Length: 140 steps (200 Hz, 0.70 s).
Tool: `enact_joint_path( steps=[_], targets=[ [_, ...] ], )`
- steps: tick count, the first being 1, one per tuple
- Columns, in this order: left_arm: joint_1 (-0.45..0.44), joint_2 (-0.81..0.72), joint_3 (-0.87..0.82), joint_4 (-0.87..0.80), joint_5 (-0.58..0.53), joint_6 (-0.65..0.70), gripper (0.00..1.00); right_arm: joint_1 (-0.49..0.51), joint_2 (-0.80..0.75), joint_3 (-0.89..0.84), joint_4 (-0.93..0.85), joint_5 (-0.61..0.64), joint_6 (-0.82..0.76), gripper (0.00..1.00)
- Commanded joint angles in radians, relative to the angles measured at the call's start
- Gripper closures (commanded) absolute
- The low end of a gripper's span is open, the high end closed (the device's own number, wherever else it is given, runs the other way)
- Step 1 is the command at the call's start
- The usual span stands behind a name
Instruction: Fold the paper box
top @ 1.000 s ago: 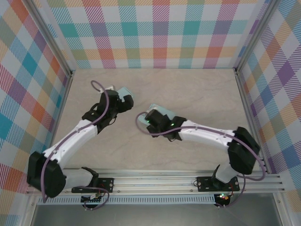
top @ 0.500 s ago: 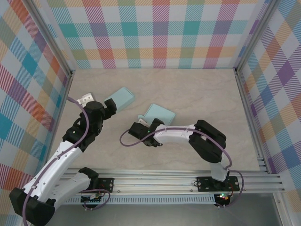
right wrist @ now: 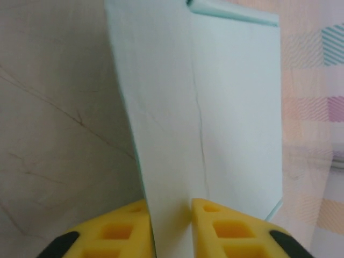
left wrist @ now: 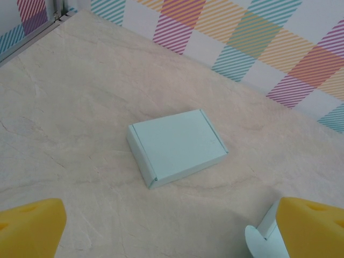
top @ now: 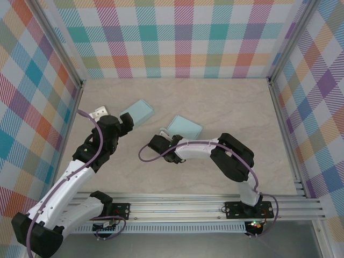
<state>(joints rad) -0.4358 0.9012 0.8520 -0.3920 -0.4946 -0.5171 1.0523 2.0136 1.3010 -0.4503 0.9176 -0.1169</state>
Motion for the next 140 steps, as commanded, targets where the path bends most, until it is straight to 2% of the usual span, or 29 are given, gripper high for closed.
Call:
enact_joint_path(
  steps=[1, 30, 85, 122, 140],
  targets=[
    [0.017, -0.018, -0.016, -0.009, -0.002, -0.004, 0.00, -0.013, 0.007, 0.015, 0.038, 0.014, -0.041, 0.87],
    [0.017, -0.028, -0.014, -0.015, -0.003, 0.000, 0.00, -0.032, 0.001, 0.020, 0.066, 0.012, -0.080, 1.00],
    [0.018, -0.030, -0.004, -0.004, 0.004, 0.009, 0.00, -0.044, -0.043, 0.062, 0.014, -0.032, -0.125, 1.00],
    [0.017, 0.000, 0.025, 0.016, 0.037, 0.049, 0.00, -0.045, -0.162, 0.118, -0.171, -0.202, -0.037, 1.00],
    [0.019, 0.033, 0.053, 0.023, 0.080, 0.096, 0.00, -0.055, -0.230, 0.134, -0.256, -0.352, 0.006, 1.00]
  ],
)
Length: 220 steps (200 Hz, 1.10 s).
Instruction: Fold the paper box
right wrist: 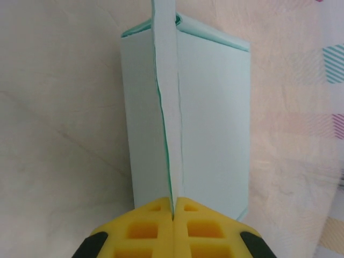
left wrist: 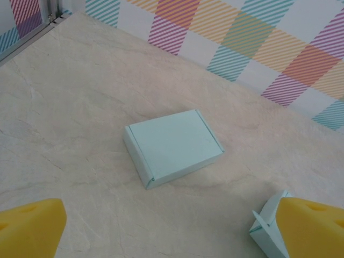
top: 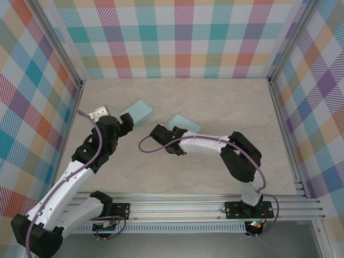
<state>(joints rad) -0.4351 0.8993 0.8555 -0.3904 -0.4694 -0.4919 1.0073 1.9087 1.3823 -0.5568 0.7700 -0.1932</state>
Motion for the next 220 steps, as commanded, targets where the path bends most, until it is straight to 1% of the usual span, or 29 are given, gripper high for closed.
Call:
enact_joint_path(
  steps=[1, 8, 11, 19, 33, 59, 77, 85, 89, 94, 106, 130, 152, 161, 178, 191, 205, 220],
  targets=[
    [0.019, 0.036, 0.052, 0.022, 0.057, 0.074, 0.00, -0.012, -0.129, 0.053, -0.155, -0.215, 0.084, 1.00],
    [0.022, 0.051, 0.066, 0.026, 0.088, 0.099, 0.00, -0.020, -0.154, 0.056, -0.181, -0.274, 0.086, 1.00],
    [0.025, 0.058, 0.072, 0.027, 0.099, 0.109, 0.00, -0.026, -0.165, 0.056, -0.193, -0.303, 0.116, 1.00],
    [0.032, 0.077, 0.090, 0.032, 0.144, 0.138, 0.00, -0.042, -0.193, 0.058, -0.216, -0.384, 0.135, 1.00],
    [0.047, 0.111, 0.113, 0.048, 0.228, 0.203, 0.00, -0.088, -0.238, 0.057, -0.247, -0.530, 0.151, 1.00],
    [0.086, 0.173, 0.139, 0.092, 0.448, 0.338, 0.01, -0.194, -0.276, 0.063, -0.293, -0.758, 0.146, 1.00],
    [0.114, 0.229, 0.148, 0.104, 0.589, 0.409, 0.04, -0.276, -0.254, 0.080, -0.318, -0.925, 0.119, 1.00],
    [0.125, 0.256, 0.151, 0.145, 0.647, 0.442, 0.08, -0.307, -0.235, 0.092, -0.335, -0.991, 0.103, 1.00],
    [0.130, 0.270, 0.152, 0.153, 0.679, 0.457, 0.10, -0.319, -0.222, 0.099, -0.341, -1.018, 0.104, 1.00],
    [0.134, 0.288, 0.150, 0.163, 0.710, 0.480, 0.12, -0.334, -0.207, 0.107, -0.348, -1.047, 0.063, 1.00],
    [0.142, 0.329, 0.146, 0.192, 0.780, 0.515, 0.15, -0.363, -0.168, 0.127, -0.363, -1.111, 0.028, 1.00],
    [0.154, 0.427, 0.165, 0.219, 0.865, 0.547, 0.17, -0.400, -0.095, 0.177, -0.384, -1.178, -0.026, 1.00],
    [0.157, 0.484, 0.165, 0.256, 0.957, 0.597, 0.17, -0.405, -0.047, 0.227, -0.404, -1.178, -0.044, 1.00],
    [0.157, 0.501, 0.163, 0.267, 0.986, 0.641, 0.17, -0.404, -0.030, 0.252, -0.418, -1.172, -0.048, 1.00],
    [0.157, 0.529, 0.166, 0.261, 1.018, 0.783, 0.18, -0.404, -0.016, 0.282, -0.430, -1.146, -0.049, 1.00],
    [0.158, 0.549, 0.181, 0.231, 1.024, 0.877, 0.18, -0.404, -0.014, 0.299, -0.439, -1.134, -0.053, 1.00],
    [0.165, 0.574, 0.210, 0.190, 1.046, 0.969, 0.20, -0.403, -0.017, 0.315, -0.450, -1.131, -0.061, 1.00],
    [0.183, 0.603, 0.240, 0.164, 1.106, 1.043, 0.22, -0.401, -0.018, 0.329, -0.456, -1.132, -0.068, 1.00]
  ],
)
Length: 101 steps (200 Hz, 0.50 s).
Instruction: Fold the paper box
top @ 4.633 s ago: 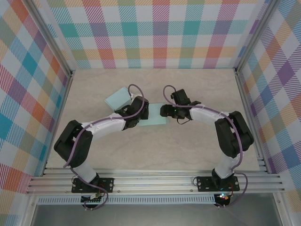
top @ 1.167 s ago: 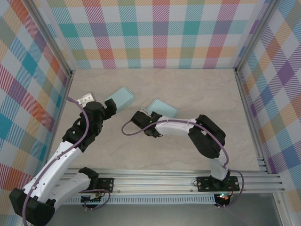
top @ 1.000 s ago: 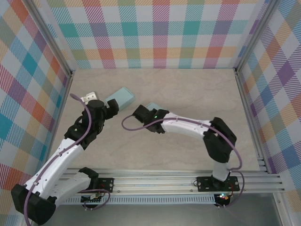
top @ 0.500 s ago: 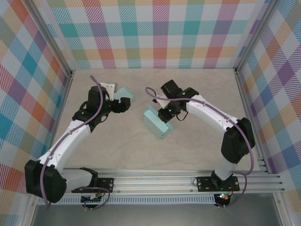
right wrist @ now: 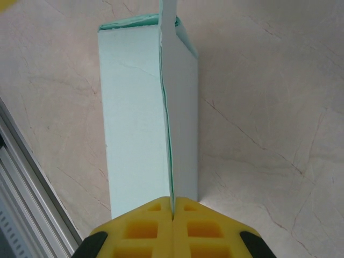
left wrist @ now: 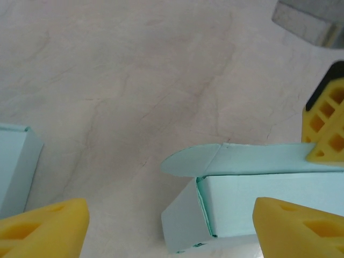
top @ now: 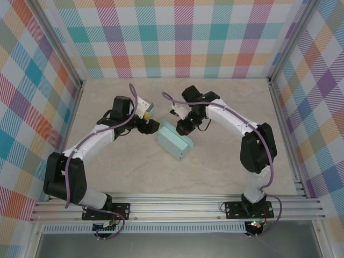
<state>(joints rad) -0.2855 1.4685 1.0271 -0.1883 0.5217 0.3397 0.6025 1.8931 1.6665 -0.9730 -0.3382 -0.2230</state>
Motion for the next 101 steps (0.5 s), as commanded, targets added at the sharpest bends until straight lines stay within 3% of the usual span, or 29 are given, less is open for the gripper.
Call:
enact_joint_path(
  steps=[1, 18, 23, 47, 57, 101],
  targets=[
    [0.036, 0.035, 0.070, -0.038, 0.120, 0.215, 0.22, 0.004, -0.003, 0.046, -0.040, -0.024, -0.040, 1.00],
    [0.073, 0.071, 0.101, -0.031, 0.202, 0.246, 0.25, 0.009, -0.002, 0.054, -0.042, -0.031, -0.055, 1.00],
    [0.084, 0.082, 0.111, -0.028, 0.229, 0.255, 0.32, 0.010, 0.001, 0.056, -0.044, -0.031, -0.059, 1.00],
    [0.109, 0.144, 0.182, -0.108, 0.325, 0.331, 0.39, 0.013, 0.025, 0.073, -0.057, -0.029, -0.072, 1.00],
    [0.110, 0.175, 0.218, -0.168, 0.344, 0.370, 0.48, 0.014, 0.035, 0.080, -0.059, -0.028, -0.074, 1.00],
    [0.093, 0.234, 0.257, -0.207, 0.370, 0.417, 0.45, 0.017, 0.064, 0.111, -0.073, -0.017, -0.084, 1.00]
  ],
)
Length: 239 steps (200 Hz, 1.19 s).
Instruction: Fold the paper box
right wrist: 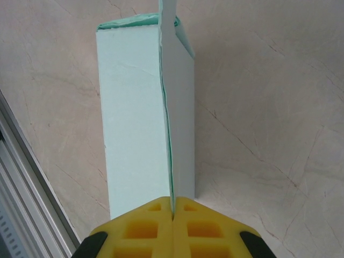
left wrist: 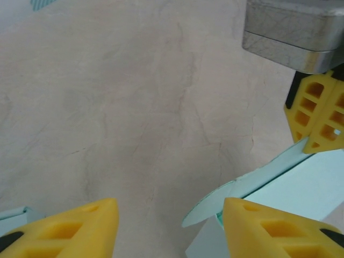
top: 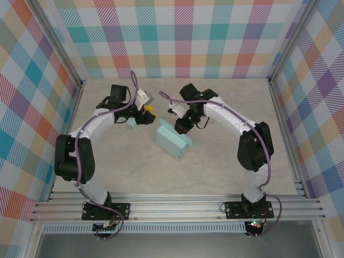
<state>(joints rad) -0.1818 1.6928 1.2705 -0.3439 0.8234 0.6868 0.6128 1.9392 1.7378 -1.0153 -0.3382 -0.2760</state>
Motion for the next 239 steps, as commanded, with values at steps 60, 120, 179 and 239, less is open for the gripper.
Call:
enact_joint_path(
  steps=[60, 120, 179, 239],
  targets=[
    [-0.054, 0.078, 0.071, -0.151, 0.046, 0.140, 0.44, 0.007, 0.035, 0.072, -0.046, -0.013, -0.046, 1.00],
    [-0.091, 0.122, 0.126, -0.231, 0.030, 0.175, 0.60, 0.008, 0.044, 0.084, -0.045, 0.000, -0.043, 1.00],
    [-0.112, 0.119, 0.128, -0.252, -0.002, 0.170, 0.91, 0.008, 0.041, 0.093, -0.033, 0.057, -0.028, 1.00],
    [-0.141, 0.032, 0.018, -0.040, -0.117, 0.002, 1.00, 0.008, 0.011, 0.076, 0.002, 0.118, 0.028, 0.84]
  ],
)
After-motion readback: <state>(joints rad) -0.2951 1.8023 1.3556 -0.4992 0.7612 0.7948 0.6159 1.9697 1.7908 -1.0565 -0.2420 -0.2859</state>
